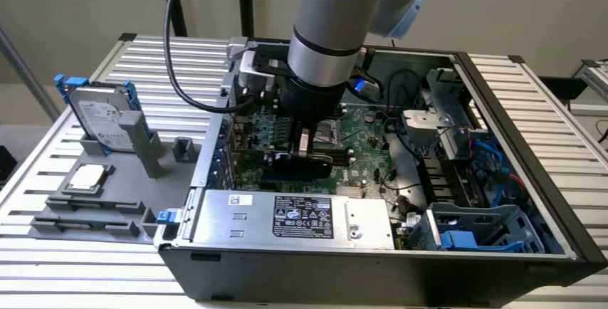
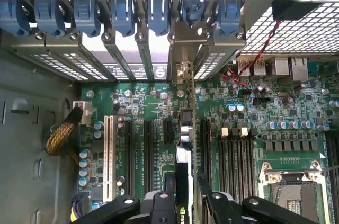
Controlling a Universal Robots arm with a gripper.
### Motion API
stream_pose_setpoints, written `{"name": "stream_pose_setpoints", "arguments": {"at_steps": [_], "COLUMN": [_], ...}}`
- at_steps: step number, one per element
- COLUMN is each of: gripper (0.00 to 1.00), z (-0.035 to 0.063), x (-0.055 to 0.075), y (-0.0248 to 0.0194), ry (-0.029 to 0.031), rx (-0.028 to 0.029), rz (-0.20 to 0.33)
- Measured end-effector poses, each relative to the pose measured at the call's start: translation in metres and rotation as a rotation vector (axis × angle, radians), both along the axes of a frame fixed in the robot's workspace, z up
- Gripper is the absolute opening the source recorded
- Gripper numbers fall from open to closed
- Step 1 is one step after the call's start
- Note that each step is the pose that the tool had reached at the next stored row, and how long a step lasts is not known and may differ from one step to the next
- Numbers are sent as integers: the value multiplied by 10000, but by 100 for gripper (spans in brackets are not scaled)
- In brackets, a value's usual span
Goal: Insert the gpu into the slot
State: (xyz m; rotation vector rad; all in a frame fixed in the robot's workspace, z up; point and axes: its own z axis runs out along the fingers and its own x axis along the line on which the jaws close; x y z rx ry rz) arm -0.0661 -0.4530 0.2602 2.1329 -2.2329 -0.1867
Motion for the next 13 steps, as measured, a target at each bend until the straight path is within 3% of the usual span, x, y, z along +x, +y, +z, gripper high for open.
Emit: {"name": "stream_pose_setpoints", "arguments": {"at_steps": [6, 13], "gripper": [26, 26], "z": [-44, -31], "x": [3, 12], "y": [0, 2], "ry": [74, 150], "rx": [8, 18], "rz": [0, -2]}}
